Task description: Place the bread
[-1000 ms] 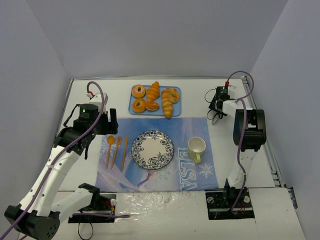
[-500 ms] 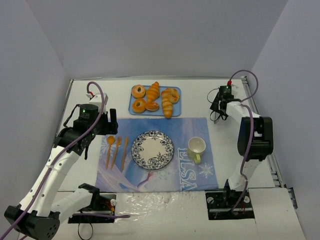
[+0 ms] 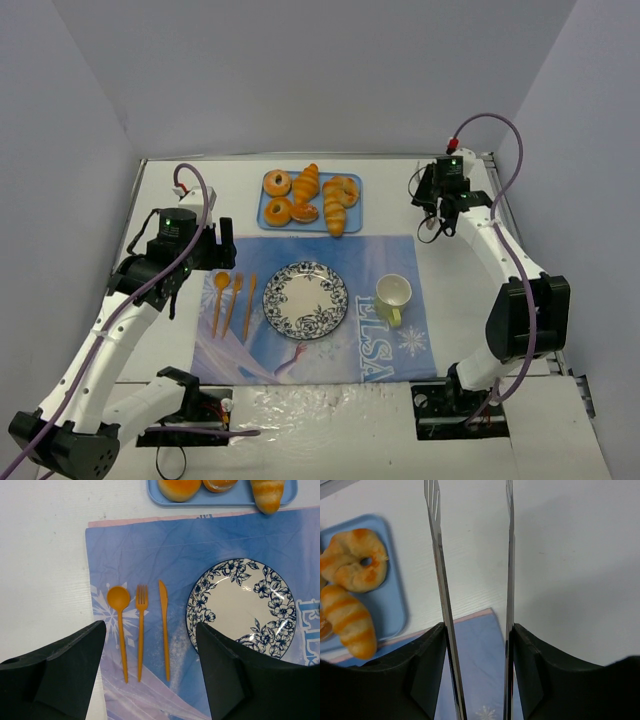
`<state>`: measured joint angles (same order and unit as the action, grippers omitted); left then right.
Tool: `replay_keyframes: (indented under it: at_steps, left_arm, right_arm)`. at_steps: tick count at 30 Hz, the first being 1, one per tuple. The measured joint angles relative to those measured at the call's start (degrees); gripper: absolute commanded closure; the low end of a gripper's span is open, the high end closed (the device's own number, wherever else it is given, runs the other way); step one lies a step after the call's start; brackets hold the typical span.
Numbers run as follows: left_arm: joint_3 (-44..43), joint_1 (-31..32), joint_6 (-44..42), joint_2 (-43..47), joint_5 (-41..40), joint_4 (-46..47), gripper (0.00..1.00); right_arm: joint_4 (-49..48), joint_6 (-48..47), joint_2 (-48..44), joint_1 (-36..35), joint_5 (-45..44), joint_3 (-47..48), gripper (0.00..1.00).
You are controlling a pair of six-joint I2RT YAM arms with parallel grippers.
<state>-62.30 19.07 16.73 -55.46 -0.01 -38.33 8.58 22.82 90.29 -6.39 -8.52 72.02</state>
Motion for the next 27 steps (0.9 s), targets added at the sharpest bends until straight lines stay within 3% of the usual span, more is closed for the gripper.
replay_keyframes:
  at_steps: [18,27]
  left_arm:
    - [0.0,0.0,0.0,0.0,0.0,0.0,0.31]
    - [0.0,0.0,0.0,0.0,0.0,0.0,0.31]
  right_arm:
    - [4.2,-0.4,-0.8,-24.0,2.0,7.3,0.51]
    - [5.0,-0.6,4.0,-31.7,1.8,11.3,0.51]
